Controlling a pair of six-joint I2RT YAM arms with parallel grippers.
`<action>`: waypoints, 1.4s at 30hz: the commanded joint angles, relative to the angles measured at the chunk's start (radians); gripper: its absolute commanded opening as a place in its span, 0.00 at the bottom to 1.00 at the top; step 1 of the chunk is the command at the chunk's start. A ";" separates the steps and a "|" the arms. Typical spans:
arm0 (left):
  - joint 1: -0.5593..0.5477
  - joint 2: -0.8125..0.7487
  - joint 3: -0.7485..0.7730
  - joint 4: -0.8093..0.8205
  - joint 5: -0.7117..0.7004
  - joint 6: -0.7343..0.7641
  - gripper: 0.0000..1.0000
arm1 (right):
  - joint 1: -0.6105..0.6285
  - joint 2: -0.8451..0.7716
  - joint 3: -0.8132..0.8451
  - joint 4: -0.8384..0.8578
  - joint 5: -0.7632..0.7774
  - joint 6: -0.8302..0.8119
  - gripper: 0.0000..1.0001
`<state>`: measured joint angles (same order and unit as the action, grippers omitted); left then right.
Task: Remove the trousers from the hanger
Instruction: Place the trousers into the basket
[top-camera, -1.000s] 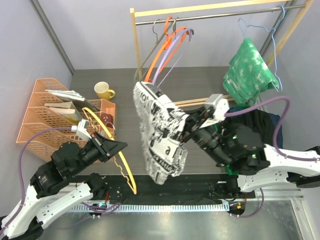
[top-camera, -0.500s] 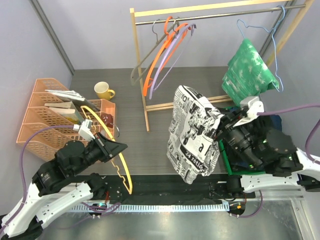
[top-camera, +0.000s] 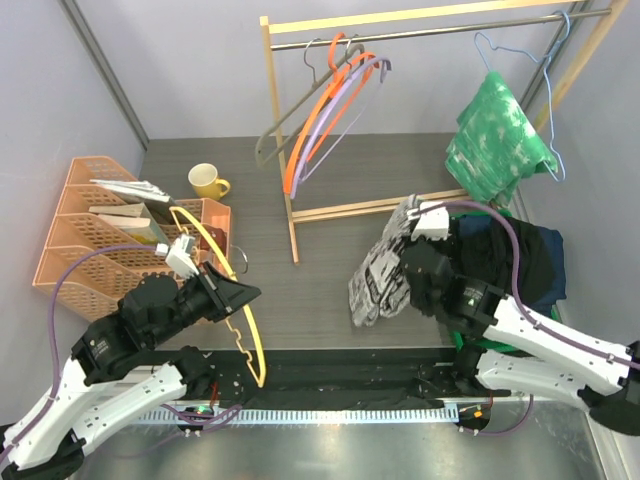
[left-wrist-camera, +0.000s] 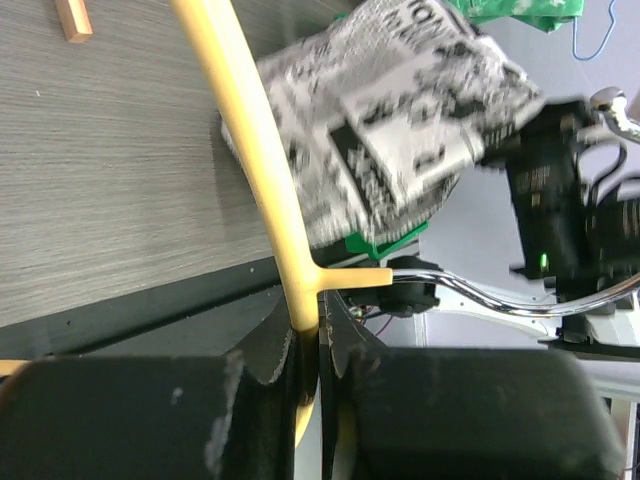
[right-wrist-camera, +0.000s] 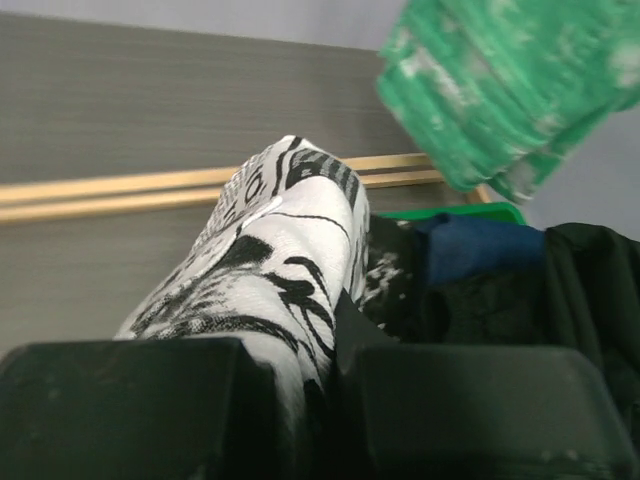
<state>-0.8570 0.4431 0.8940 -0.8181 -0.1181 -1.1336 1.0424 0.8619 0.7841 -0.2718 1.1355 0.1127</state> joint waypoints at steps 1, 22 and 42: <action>0.001 -0.003 0.006 0.071 0.028 0.035 0.00 | -0.172 0.035 0.079 0.314 0.007 -0.045 0.01; 0.001 0.092 -0.026 0.172 0.198 0.093 0.00 | -0.277 -0.116 0.420 0.390 0.443 -0.633 0.01; 0.001 0.089 -0.009 0.123 0.198 0.095 0.00 | -0.937 0.457 0.306 -0.251 -0.307 0.134 0.06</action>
<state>-0.8570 0.5426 0.8448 -0.7071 0.0971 -1.0641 0.1017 1.2724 1.0069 -0.3420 1.0771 0.0166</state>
